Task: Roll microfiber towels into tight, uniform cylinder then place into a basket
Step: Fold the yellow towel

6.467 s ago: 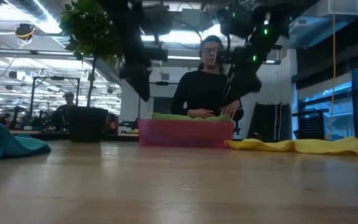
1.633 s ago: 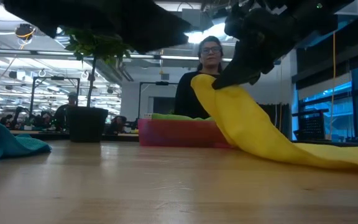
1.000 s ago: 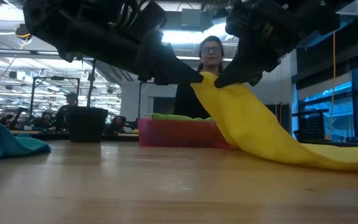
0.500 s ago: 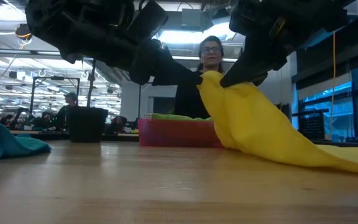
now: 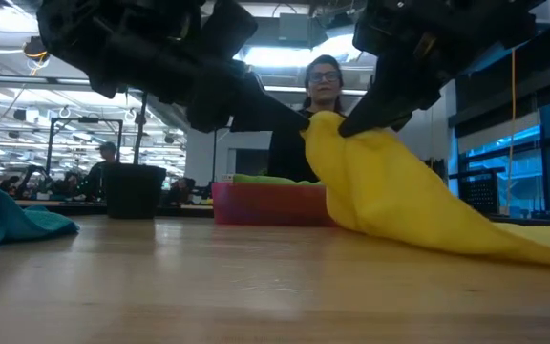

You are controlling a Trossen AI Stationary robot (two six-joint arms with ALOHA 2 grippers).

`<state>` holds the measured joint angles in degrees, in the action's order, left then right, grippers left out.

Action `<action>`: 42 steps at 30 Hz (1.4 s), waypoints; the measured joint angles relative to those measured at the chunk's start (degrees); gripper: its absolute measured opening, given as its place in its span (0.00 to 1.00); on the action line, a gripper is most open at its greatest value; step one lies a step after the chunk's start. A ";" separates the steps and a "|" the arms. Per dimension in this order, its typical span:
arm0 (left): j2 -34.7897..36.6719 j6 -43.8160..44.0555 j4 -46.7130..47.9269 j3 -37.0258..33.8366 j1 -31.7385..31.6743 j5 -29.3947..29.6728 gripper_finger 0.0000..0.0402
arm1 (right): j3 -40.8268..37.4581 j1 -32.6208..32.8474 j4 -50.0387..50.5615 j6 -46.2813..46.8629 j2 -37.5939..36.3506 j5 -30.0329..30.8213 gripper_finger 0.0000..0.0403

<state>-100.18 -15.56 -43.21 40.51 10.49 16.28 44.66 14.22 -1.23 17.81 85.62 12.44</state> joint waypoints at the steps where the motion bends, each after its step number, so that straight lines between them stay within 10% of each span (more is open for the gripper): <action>1: 0.00 0.61 0.54 0.00 0.15 -0.82 0.02 | 0.00 0.00 0.00 -0.02 0.00 0.94 0.03; 16: 0.00 -2.29 28.17 16.69 5.19 7.49 0.00 | 8.65 1.83 24.58 8.02 -1.18 1.35 0.31; 26: 0.04 -2.99 42.06 22.05 7.16 12.11 0.00 | 17.23 10.69 45.10 16.86 -1.18 1.50 0.33; 42: 0.47 0.43 44.30 22.18 7.16 13.07 0.00 | 5.66 32.65 37.00 39.02 -0.15 -10.65 0.33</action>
<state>-99.72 -15.13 1.09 62.70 17.65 29.35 50.32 46.87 35.77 56.83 85.47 1.79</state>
